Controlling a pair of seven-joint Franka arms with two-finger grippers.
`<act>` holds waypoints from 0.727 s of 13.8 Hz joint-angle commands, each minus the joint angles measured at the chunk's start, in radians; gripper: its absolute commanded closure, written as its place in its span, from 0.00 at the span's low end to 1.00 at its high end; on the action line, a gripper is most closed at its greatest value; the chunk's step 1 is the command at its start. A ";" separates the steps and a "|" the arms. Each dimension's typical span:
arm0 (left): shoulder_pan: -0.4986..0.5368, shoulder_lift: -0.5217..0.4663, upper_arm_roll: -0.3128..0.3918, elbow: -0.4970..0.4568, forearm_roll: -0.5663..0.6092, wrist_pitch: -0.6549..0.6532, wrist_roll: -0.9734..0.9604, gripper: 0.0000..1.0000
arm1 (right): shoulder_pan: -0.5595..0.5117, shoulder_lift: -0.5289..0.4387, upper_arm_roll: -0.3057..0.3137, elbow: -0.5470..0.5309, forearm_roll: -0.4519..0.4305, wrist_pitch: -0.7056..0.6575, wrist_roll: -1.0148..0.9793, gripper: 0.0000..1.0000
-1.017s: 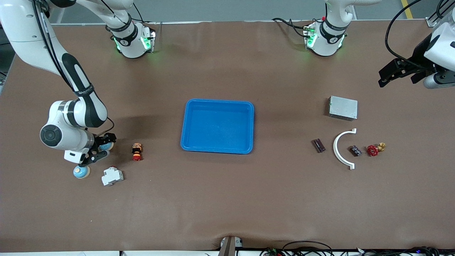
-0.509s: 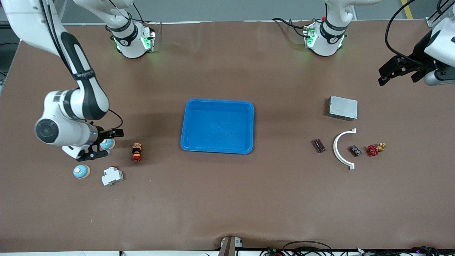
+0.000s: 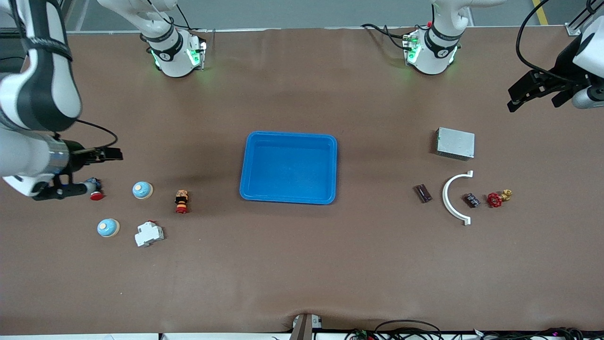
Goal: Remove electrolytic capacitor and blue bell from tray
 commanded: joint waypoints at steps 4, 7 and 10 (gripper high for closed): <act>0.009 0.012 -0.012 0.018 0.009 -0.015 0.016 0.00 | -0.013 0.017 0.001 0.175 -0.003 -0.122 0.020 0.00; 0.009 0.014 -0.009 0.017 0.013 -0.015 0.013 0.00 | -0.024 -0.023 0.004 0.179 -0.001 -0.127 0.025 0.00; 0.011 0.011 -0.004 0.014 0.013 -0.037 0.007 0.00 | -0.024 -0.069 0.001 0.198 -0.003 -0.136 0.097 0.00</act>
